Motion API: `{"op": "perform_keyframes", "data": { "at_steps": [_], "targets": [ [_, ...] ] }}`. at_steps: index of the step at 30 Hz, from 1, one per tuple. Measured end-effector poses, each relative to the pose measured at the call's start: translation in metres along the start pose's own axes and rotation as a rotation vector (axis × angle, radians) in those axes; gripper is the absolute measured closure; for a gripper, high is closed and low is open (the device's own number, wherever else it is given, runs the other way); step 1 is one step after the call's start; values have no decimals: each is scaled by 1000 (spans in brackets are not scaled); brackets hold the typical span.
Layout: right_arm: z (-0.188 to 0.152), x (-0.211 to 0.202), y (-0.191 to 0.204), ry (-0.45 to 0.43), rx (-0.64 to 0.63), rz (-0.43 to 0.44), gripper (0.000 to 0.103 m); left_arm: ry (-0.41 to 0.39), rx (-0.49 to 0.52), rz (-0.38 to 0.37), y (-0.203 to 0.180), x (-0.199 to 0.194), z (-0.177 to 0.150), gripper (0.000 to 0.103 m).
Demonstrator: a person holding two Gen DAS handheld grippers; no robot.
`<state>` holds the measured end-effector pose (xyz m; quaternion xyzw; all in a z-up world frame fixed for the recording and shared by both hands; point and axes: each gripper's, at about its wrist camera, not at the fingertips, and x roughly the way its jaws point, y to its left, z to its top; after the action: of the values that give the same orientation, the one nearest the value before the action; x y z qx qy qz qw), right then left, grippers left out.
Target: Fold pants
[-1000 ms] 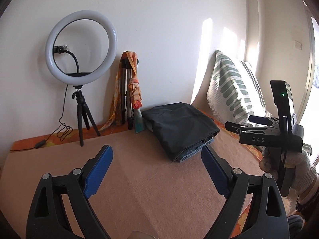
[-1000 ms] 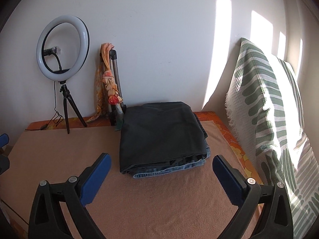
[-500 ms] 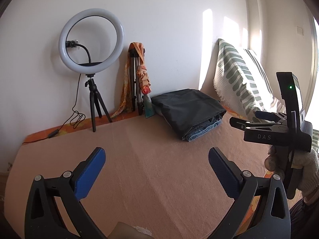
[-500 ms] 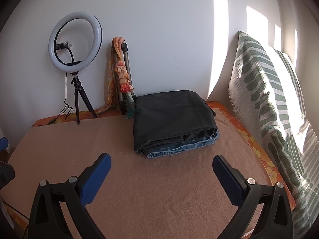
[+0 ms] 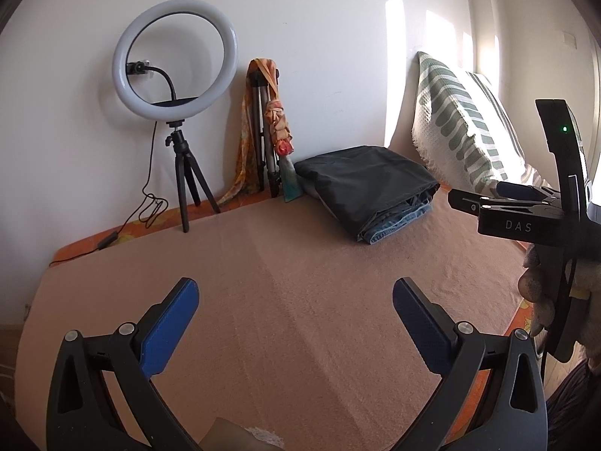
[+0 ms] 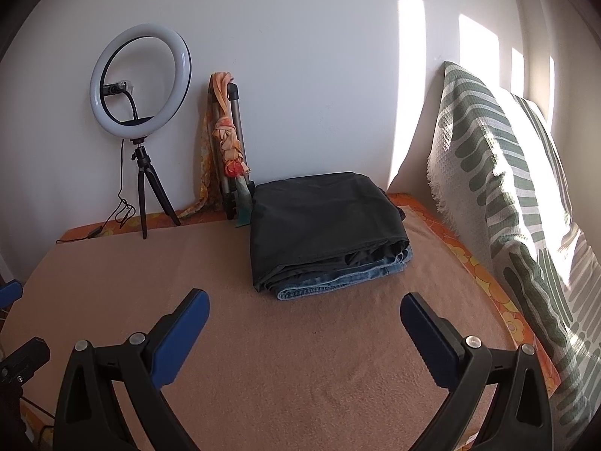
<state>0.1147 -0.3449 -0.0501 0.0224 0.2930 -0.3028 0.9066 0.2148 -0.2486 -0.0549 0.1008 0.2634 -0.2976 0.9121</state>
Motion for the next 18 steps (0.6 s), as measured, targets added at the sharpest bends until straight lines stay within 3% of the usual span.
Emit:
{"op": "perform_keyframes", "data": {
  "at_steps": [18],
  "targets": [
    [-1,3,-2,2,12,7,0,14,5,2,-3,3,-2,0]
  ]
}}
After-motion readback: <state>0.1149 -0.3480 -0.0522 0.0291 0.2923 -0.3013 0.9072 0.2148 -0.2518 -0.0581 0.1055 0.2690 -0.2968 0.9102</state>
